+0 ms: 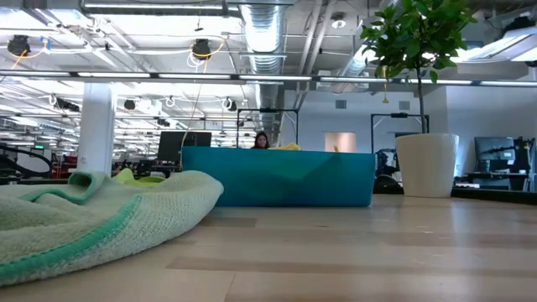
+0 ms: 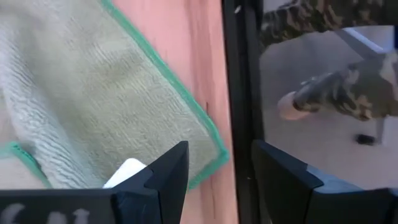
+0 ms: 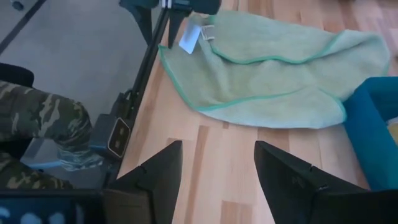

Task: Fold microfiber towels
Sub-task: Fold the light green microfiber towel

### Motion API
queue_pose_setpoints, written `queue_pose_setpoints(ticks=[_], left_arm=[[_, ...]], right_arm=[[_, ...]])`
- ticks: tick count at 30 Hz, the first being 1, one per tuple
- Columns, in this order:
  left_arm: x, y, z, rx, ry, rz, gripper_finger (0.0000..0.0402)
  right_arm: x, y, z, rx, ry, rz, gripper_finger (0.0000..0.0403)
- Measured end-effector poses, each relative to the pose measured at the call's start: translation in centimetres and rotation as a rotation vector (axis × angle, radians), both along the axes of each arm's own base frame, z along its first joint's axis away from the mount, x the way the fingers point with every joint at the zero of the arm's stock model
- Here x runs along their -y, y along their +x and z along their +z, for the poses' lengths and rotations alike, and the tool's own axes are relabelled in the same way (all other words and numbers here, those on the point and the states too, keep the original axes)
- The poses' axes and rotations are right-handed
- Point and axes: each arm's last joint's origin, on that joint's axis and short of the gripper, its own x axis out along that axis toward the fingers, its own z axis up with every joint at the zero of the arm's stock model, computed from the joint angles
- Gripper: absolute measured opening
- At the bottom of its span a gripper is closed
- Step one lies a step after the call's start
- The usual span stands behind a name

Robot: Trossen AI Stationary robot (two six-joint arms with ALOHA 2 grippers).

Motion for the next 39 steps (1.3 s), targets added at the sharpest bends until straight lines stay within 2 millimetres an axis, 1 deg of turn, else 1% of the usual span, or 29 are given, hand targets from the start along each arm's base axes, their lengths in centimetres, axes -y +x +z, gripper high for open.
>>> queue_pose_setpoints(ticks=[5, 10, 14, 16, 20, 25, 27, 30, 33, 34, 36, 39], left_arm=[[0.0, -0.1, -0.5, 0.005, 0.033, -0.014, 0.0169], [0.3, 0.0, -2.0, -0.026, 0.046, -0.024, 0.0169], [0.5, 0.0, -2.5, -0.03, 0.054, -0.008, 0.0169], [0.5, 0.0, -2.6, -0.03, 0.053, 0.001, 0.0161], [0.5, 0.0, -2.5, -0.034, 0.052, 0.002, 0.012], [0.5, 0.0, -2.5, -0.055, 0.028, 0.044, 0.0039], [0.5, 0.1, -2.2, -0.06, 0.023, 0.06, 0.0011], [0.7, 0.2, -1.6, -0.065, 0.041, 0.086, 0.0007], [0.8, 0.4, -0.6, -0.061, 0.086, 0.089, 0.0003], [1.0, 0.5, 0.0, -0.052, 0.083, 0.093, 0.0002], [1.0, 0.6, 0.9, -0.049, 0.087, 0.109, 0.0003], [1.0, 0.6, 1.6, -0.056, 0.094, 0.136, 0.0002]], right_arm=[[0.1, 0.2, 0.1, 0.008, 0.006, -0.005, 0.0224], [0.0, 0.3, 0.2, 0.024, 0.015, -0.006, 0.0224], [0.0, 0.4, 0.4, 0.053, -0.005, 0.008, 0.0224], [-0.1, 0.4, 0.4, 0.062, -0.012, 0.015, 0.0224], [-0.1, 0.4, 0.4, 0.06, -0.012, 0.015, 0.0224], [0.0, 0.5, 0.4, 0.065, -0.038, 0.034, 0.0224], [0.2, 0.6, 0.4, 0.071, -0.074, 0.06, 0.0224], [0.8, 1.2, 0.3, 0.083, -0.142, 0.098, 0.0224], [1.6, 2.4, 0.0, 0.11, -0.215, 0.134, 0.0224], [2.0, 2.8, 0.1, 0.129, -0.214, 0.139, 0.0224], [2.9, 4.5, 0.0, 0.168, -0.184, 0.135, 0.0224], [4.4, 5.8, -1.4, 0.142, -0.211, 0.145, 0.0224]])
